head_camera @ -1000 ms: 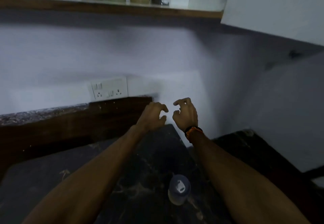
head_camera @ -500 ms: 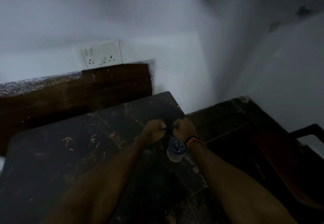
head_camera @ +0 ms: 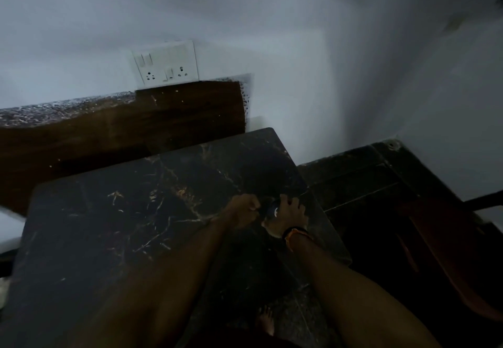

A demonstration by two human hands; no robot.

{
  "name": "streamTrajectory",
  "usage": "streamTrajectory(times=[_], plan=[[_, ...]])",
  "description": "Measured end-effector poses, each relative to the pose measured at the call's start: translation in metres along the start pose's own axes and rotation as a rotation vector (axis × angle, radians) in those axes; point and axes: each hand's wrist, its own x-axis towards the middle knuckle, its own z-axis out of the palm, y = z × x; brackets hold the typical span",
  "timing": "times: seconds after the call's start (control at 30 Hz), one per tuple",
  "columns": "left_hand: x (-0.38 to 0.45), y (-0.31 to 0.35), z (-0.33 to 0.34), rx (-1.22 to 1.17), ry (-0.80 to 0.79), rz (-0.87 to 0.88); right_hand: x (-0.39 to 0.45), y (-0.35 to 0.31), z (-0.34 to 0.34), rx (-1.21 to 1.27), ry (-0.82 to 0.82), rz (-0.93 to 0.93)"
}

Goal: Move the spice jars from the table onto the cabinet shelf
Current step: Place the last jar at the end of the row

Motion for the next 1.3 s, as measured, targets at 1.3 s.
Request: streamTrajectory(times=[1.3], plan=[[-0.021,0.064,-0.118,-1.628,0.382,0.292,-0.004,-0.124,-0.198,1.387,-0.007,-0.663]])
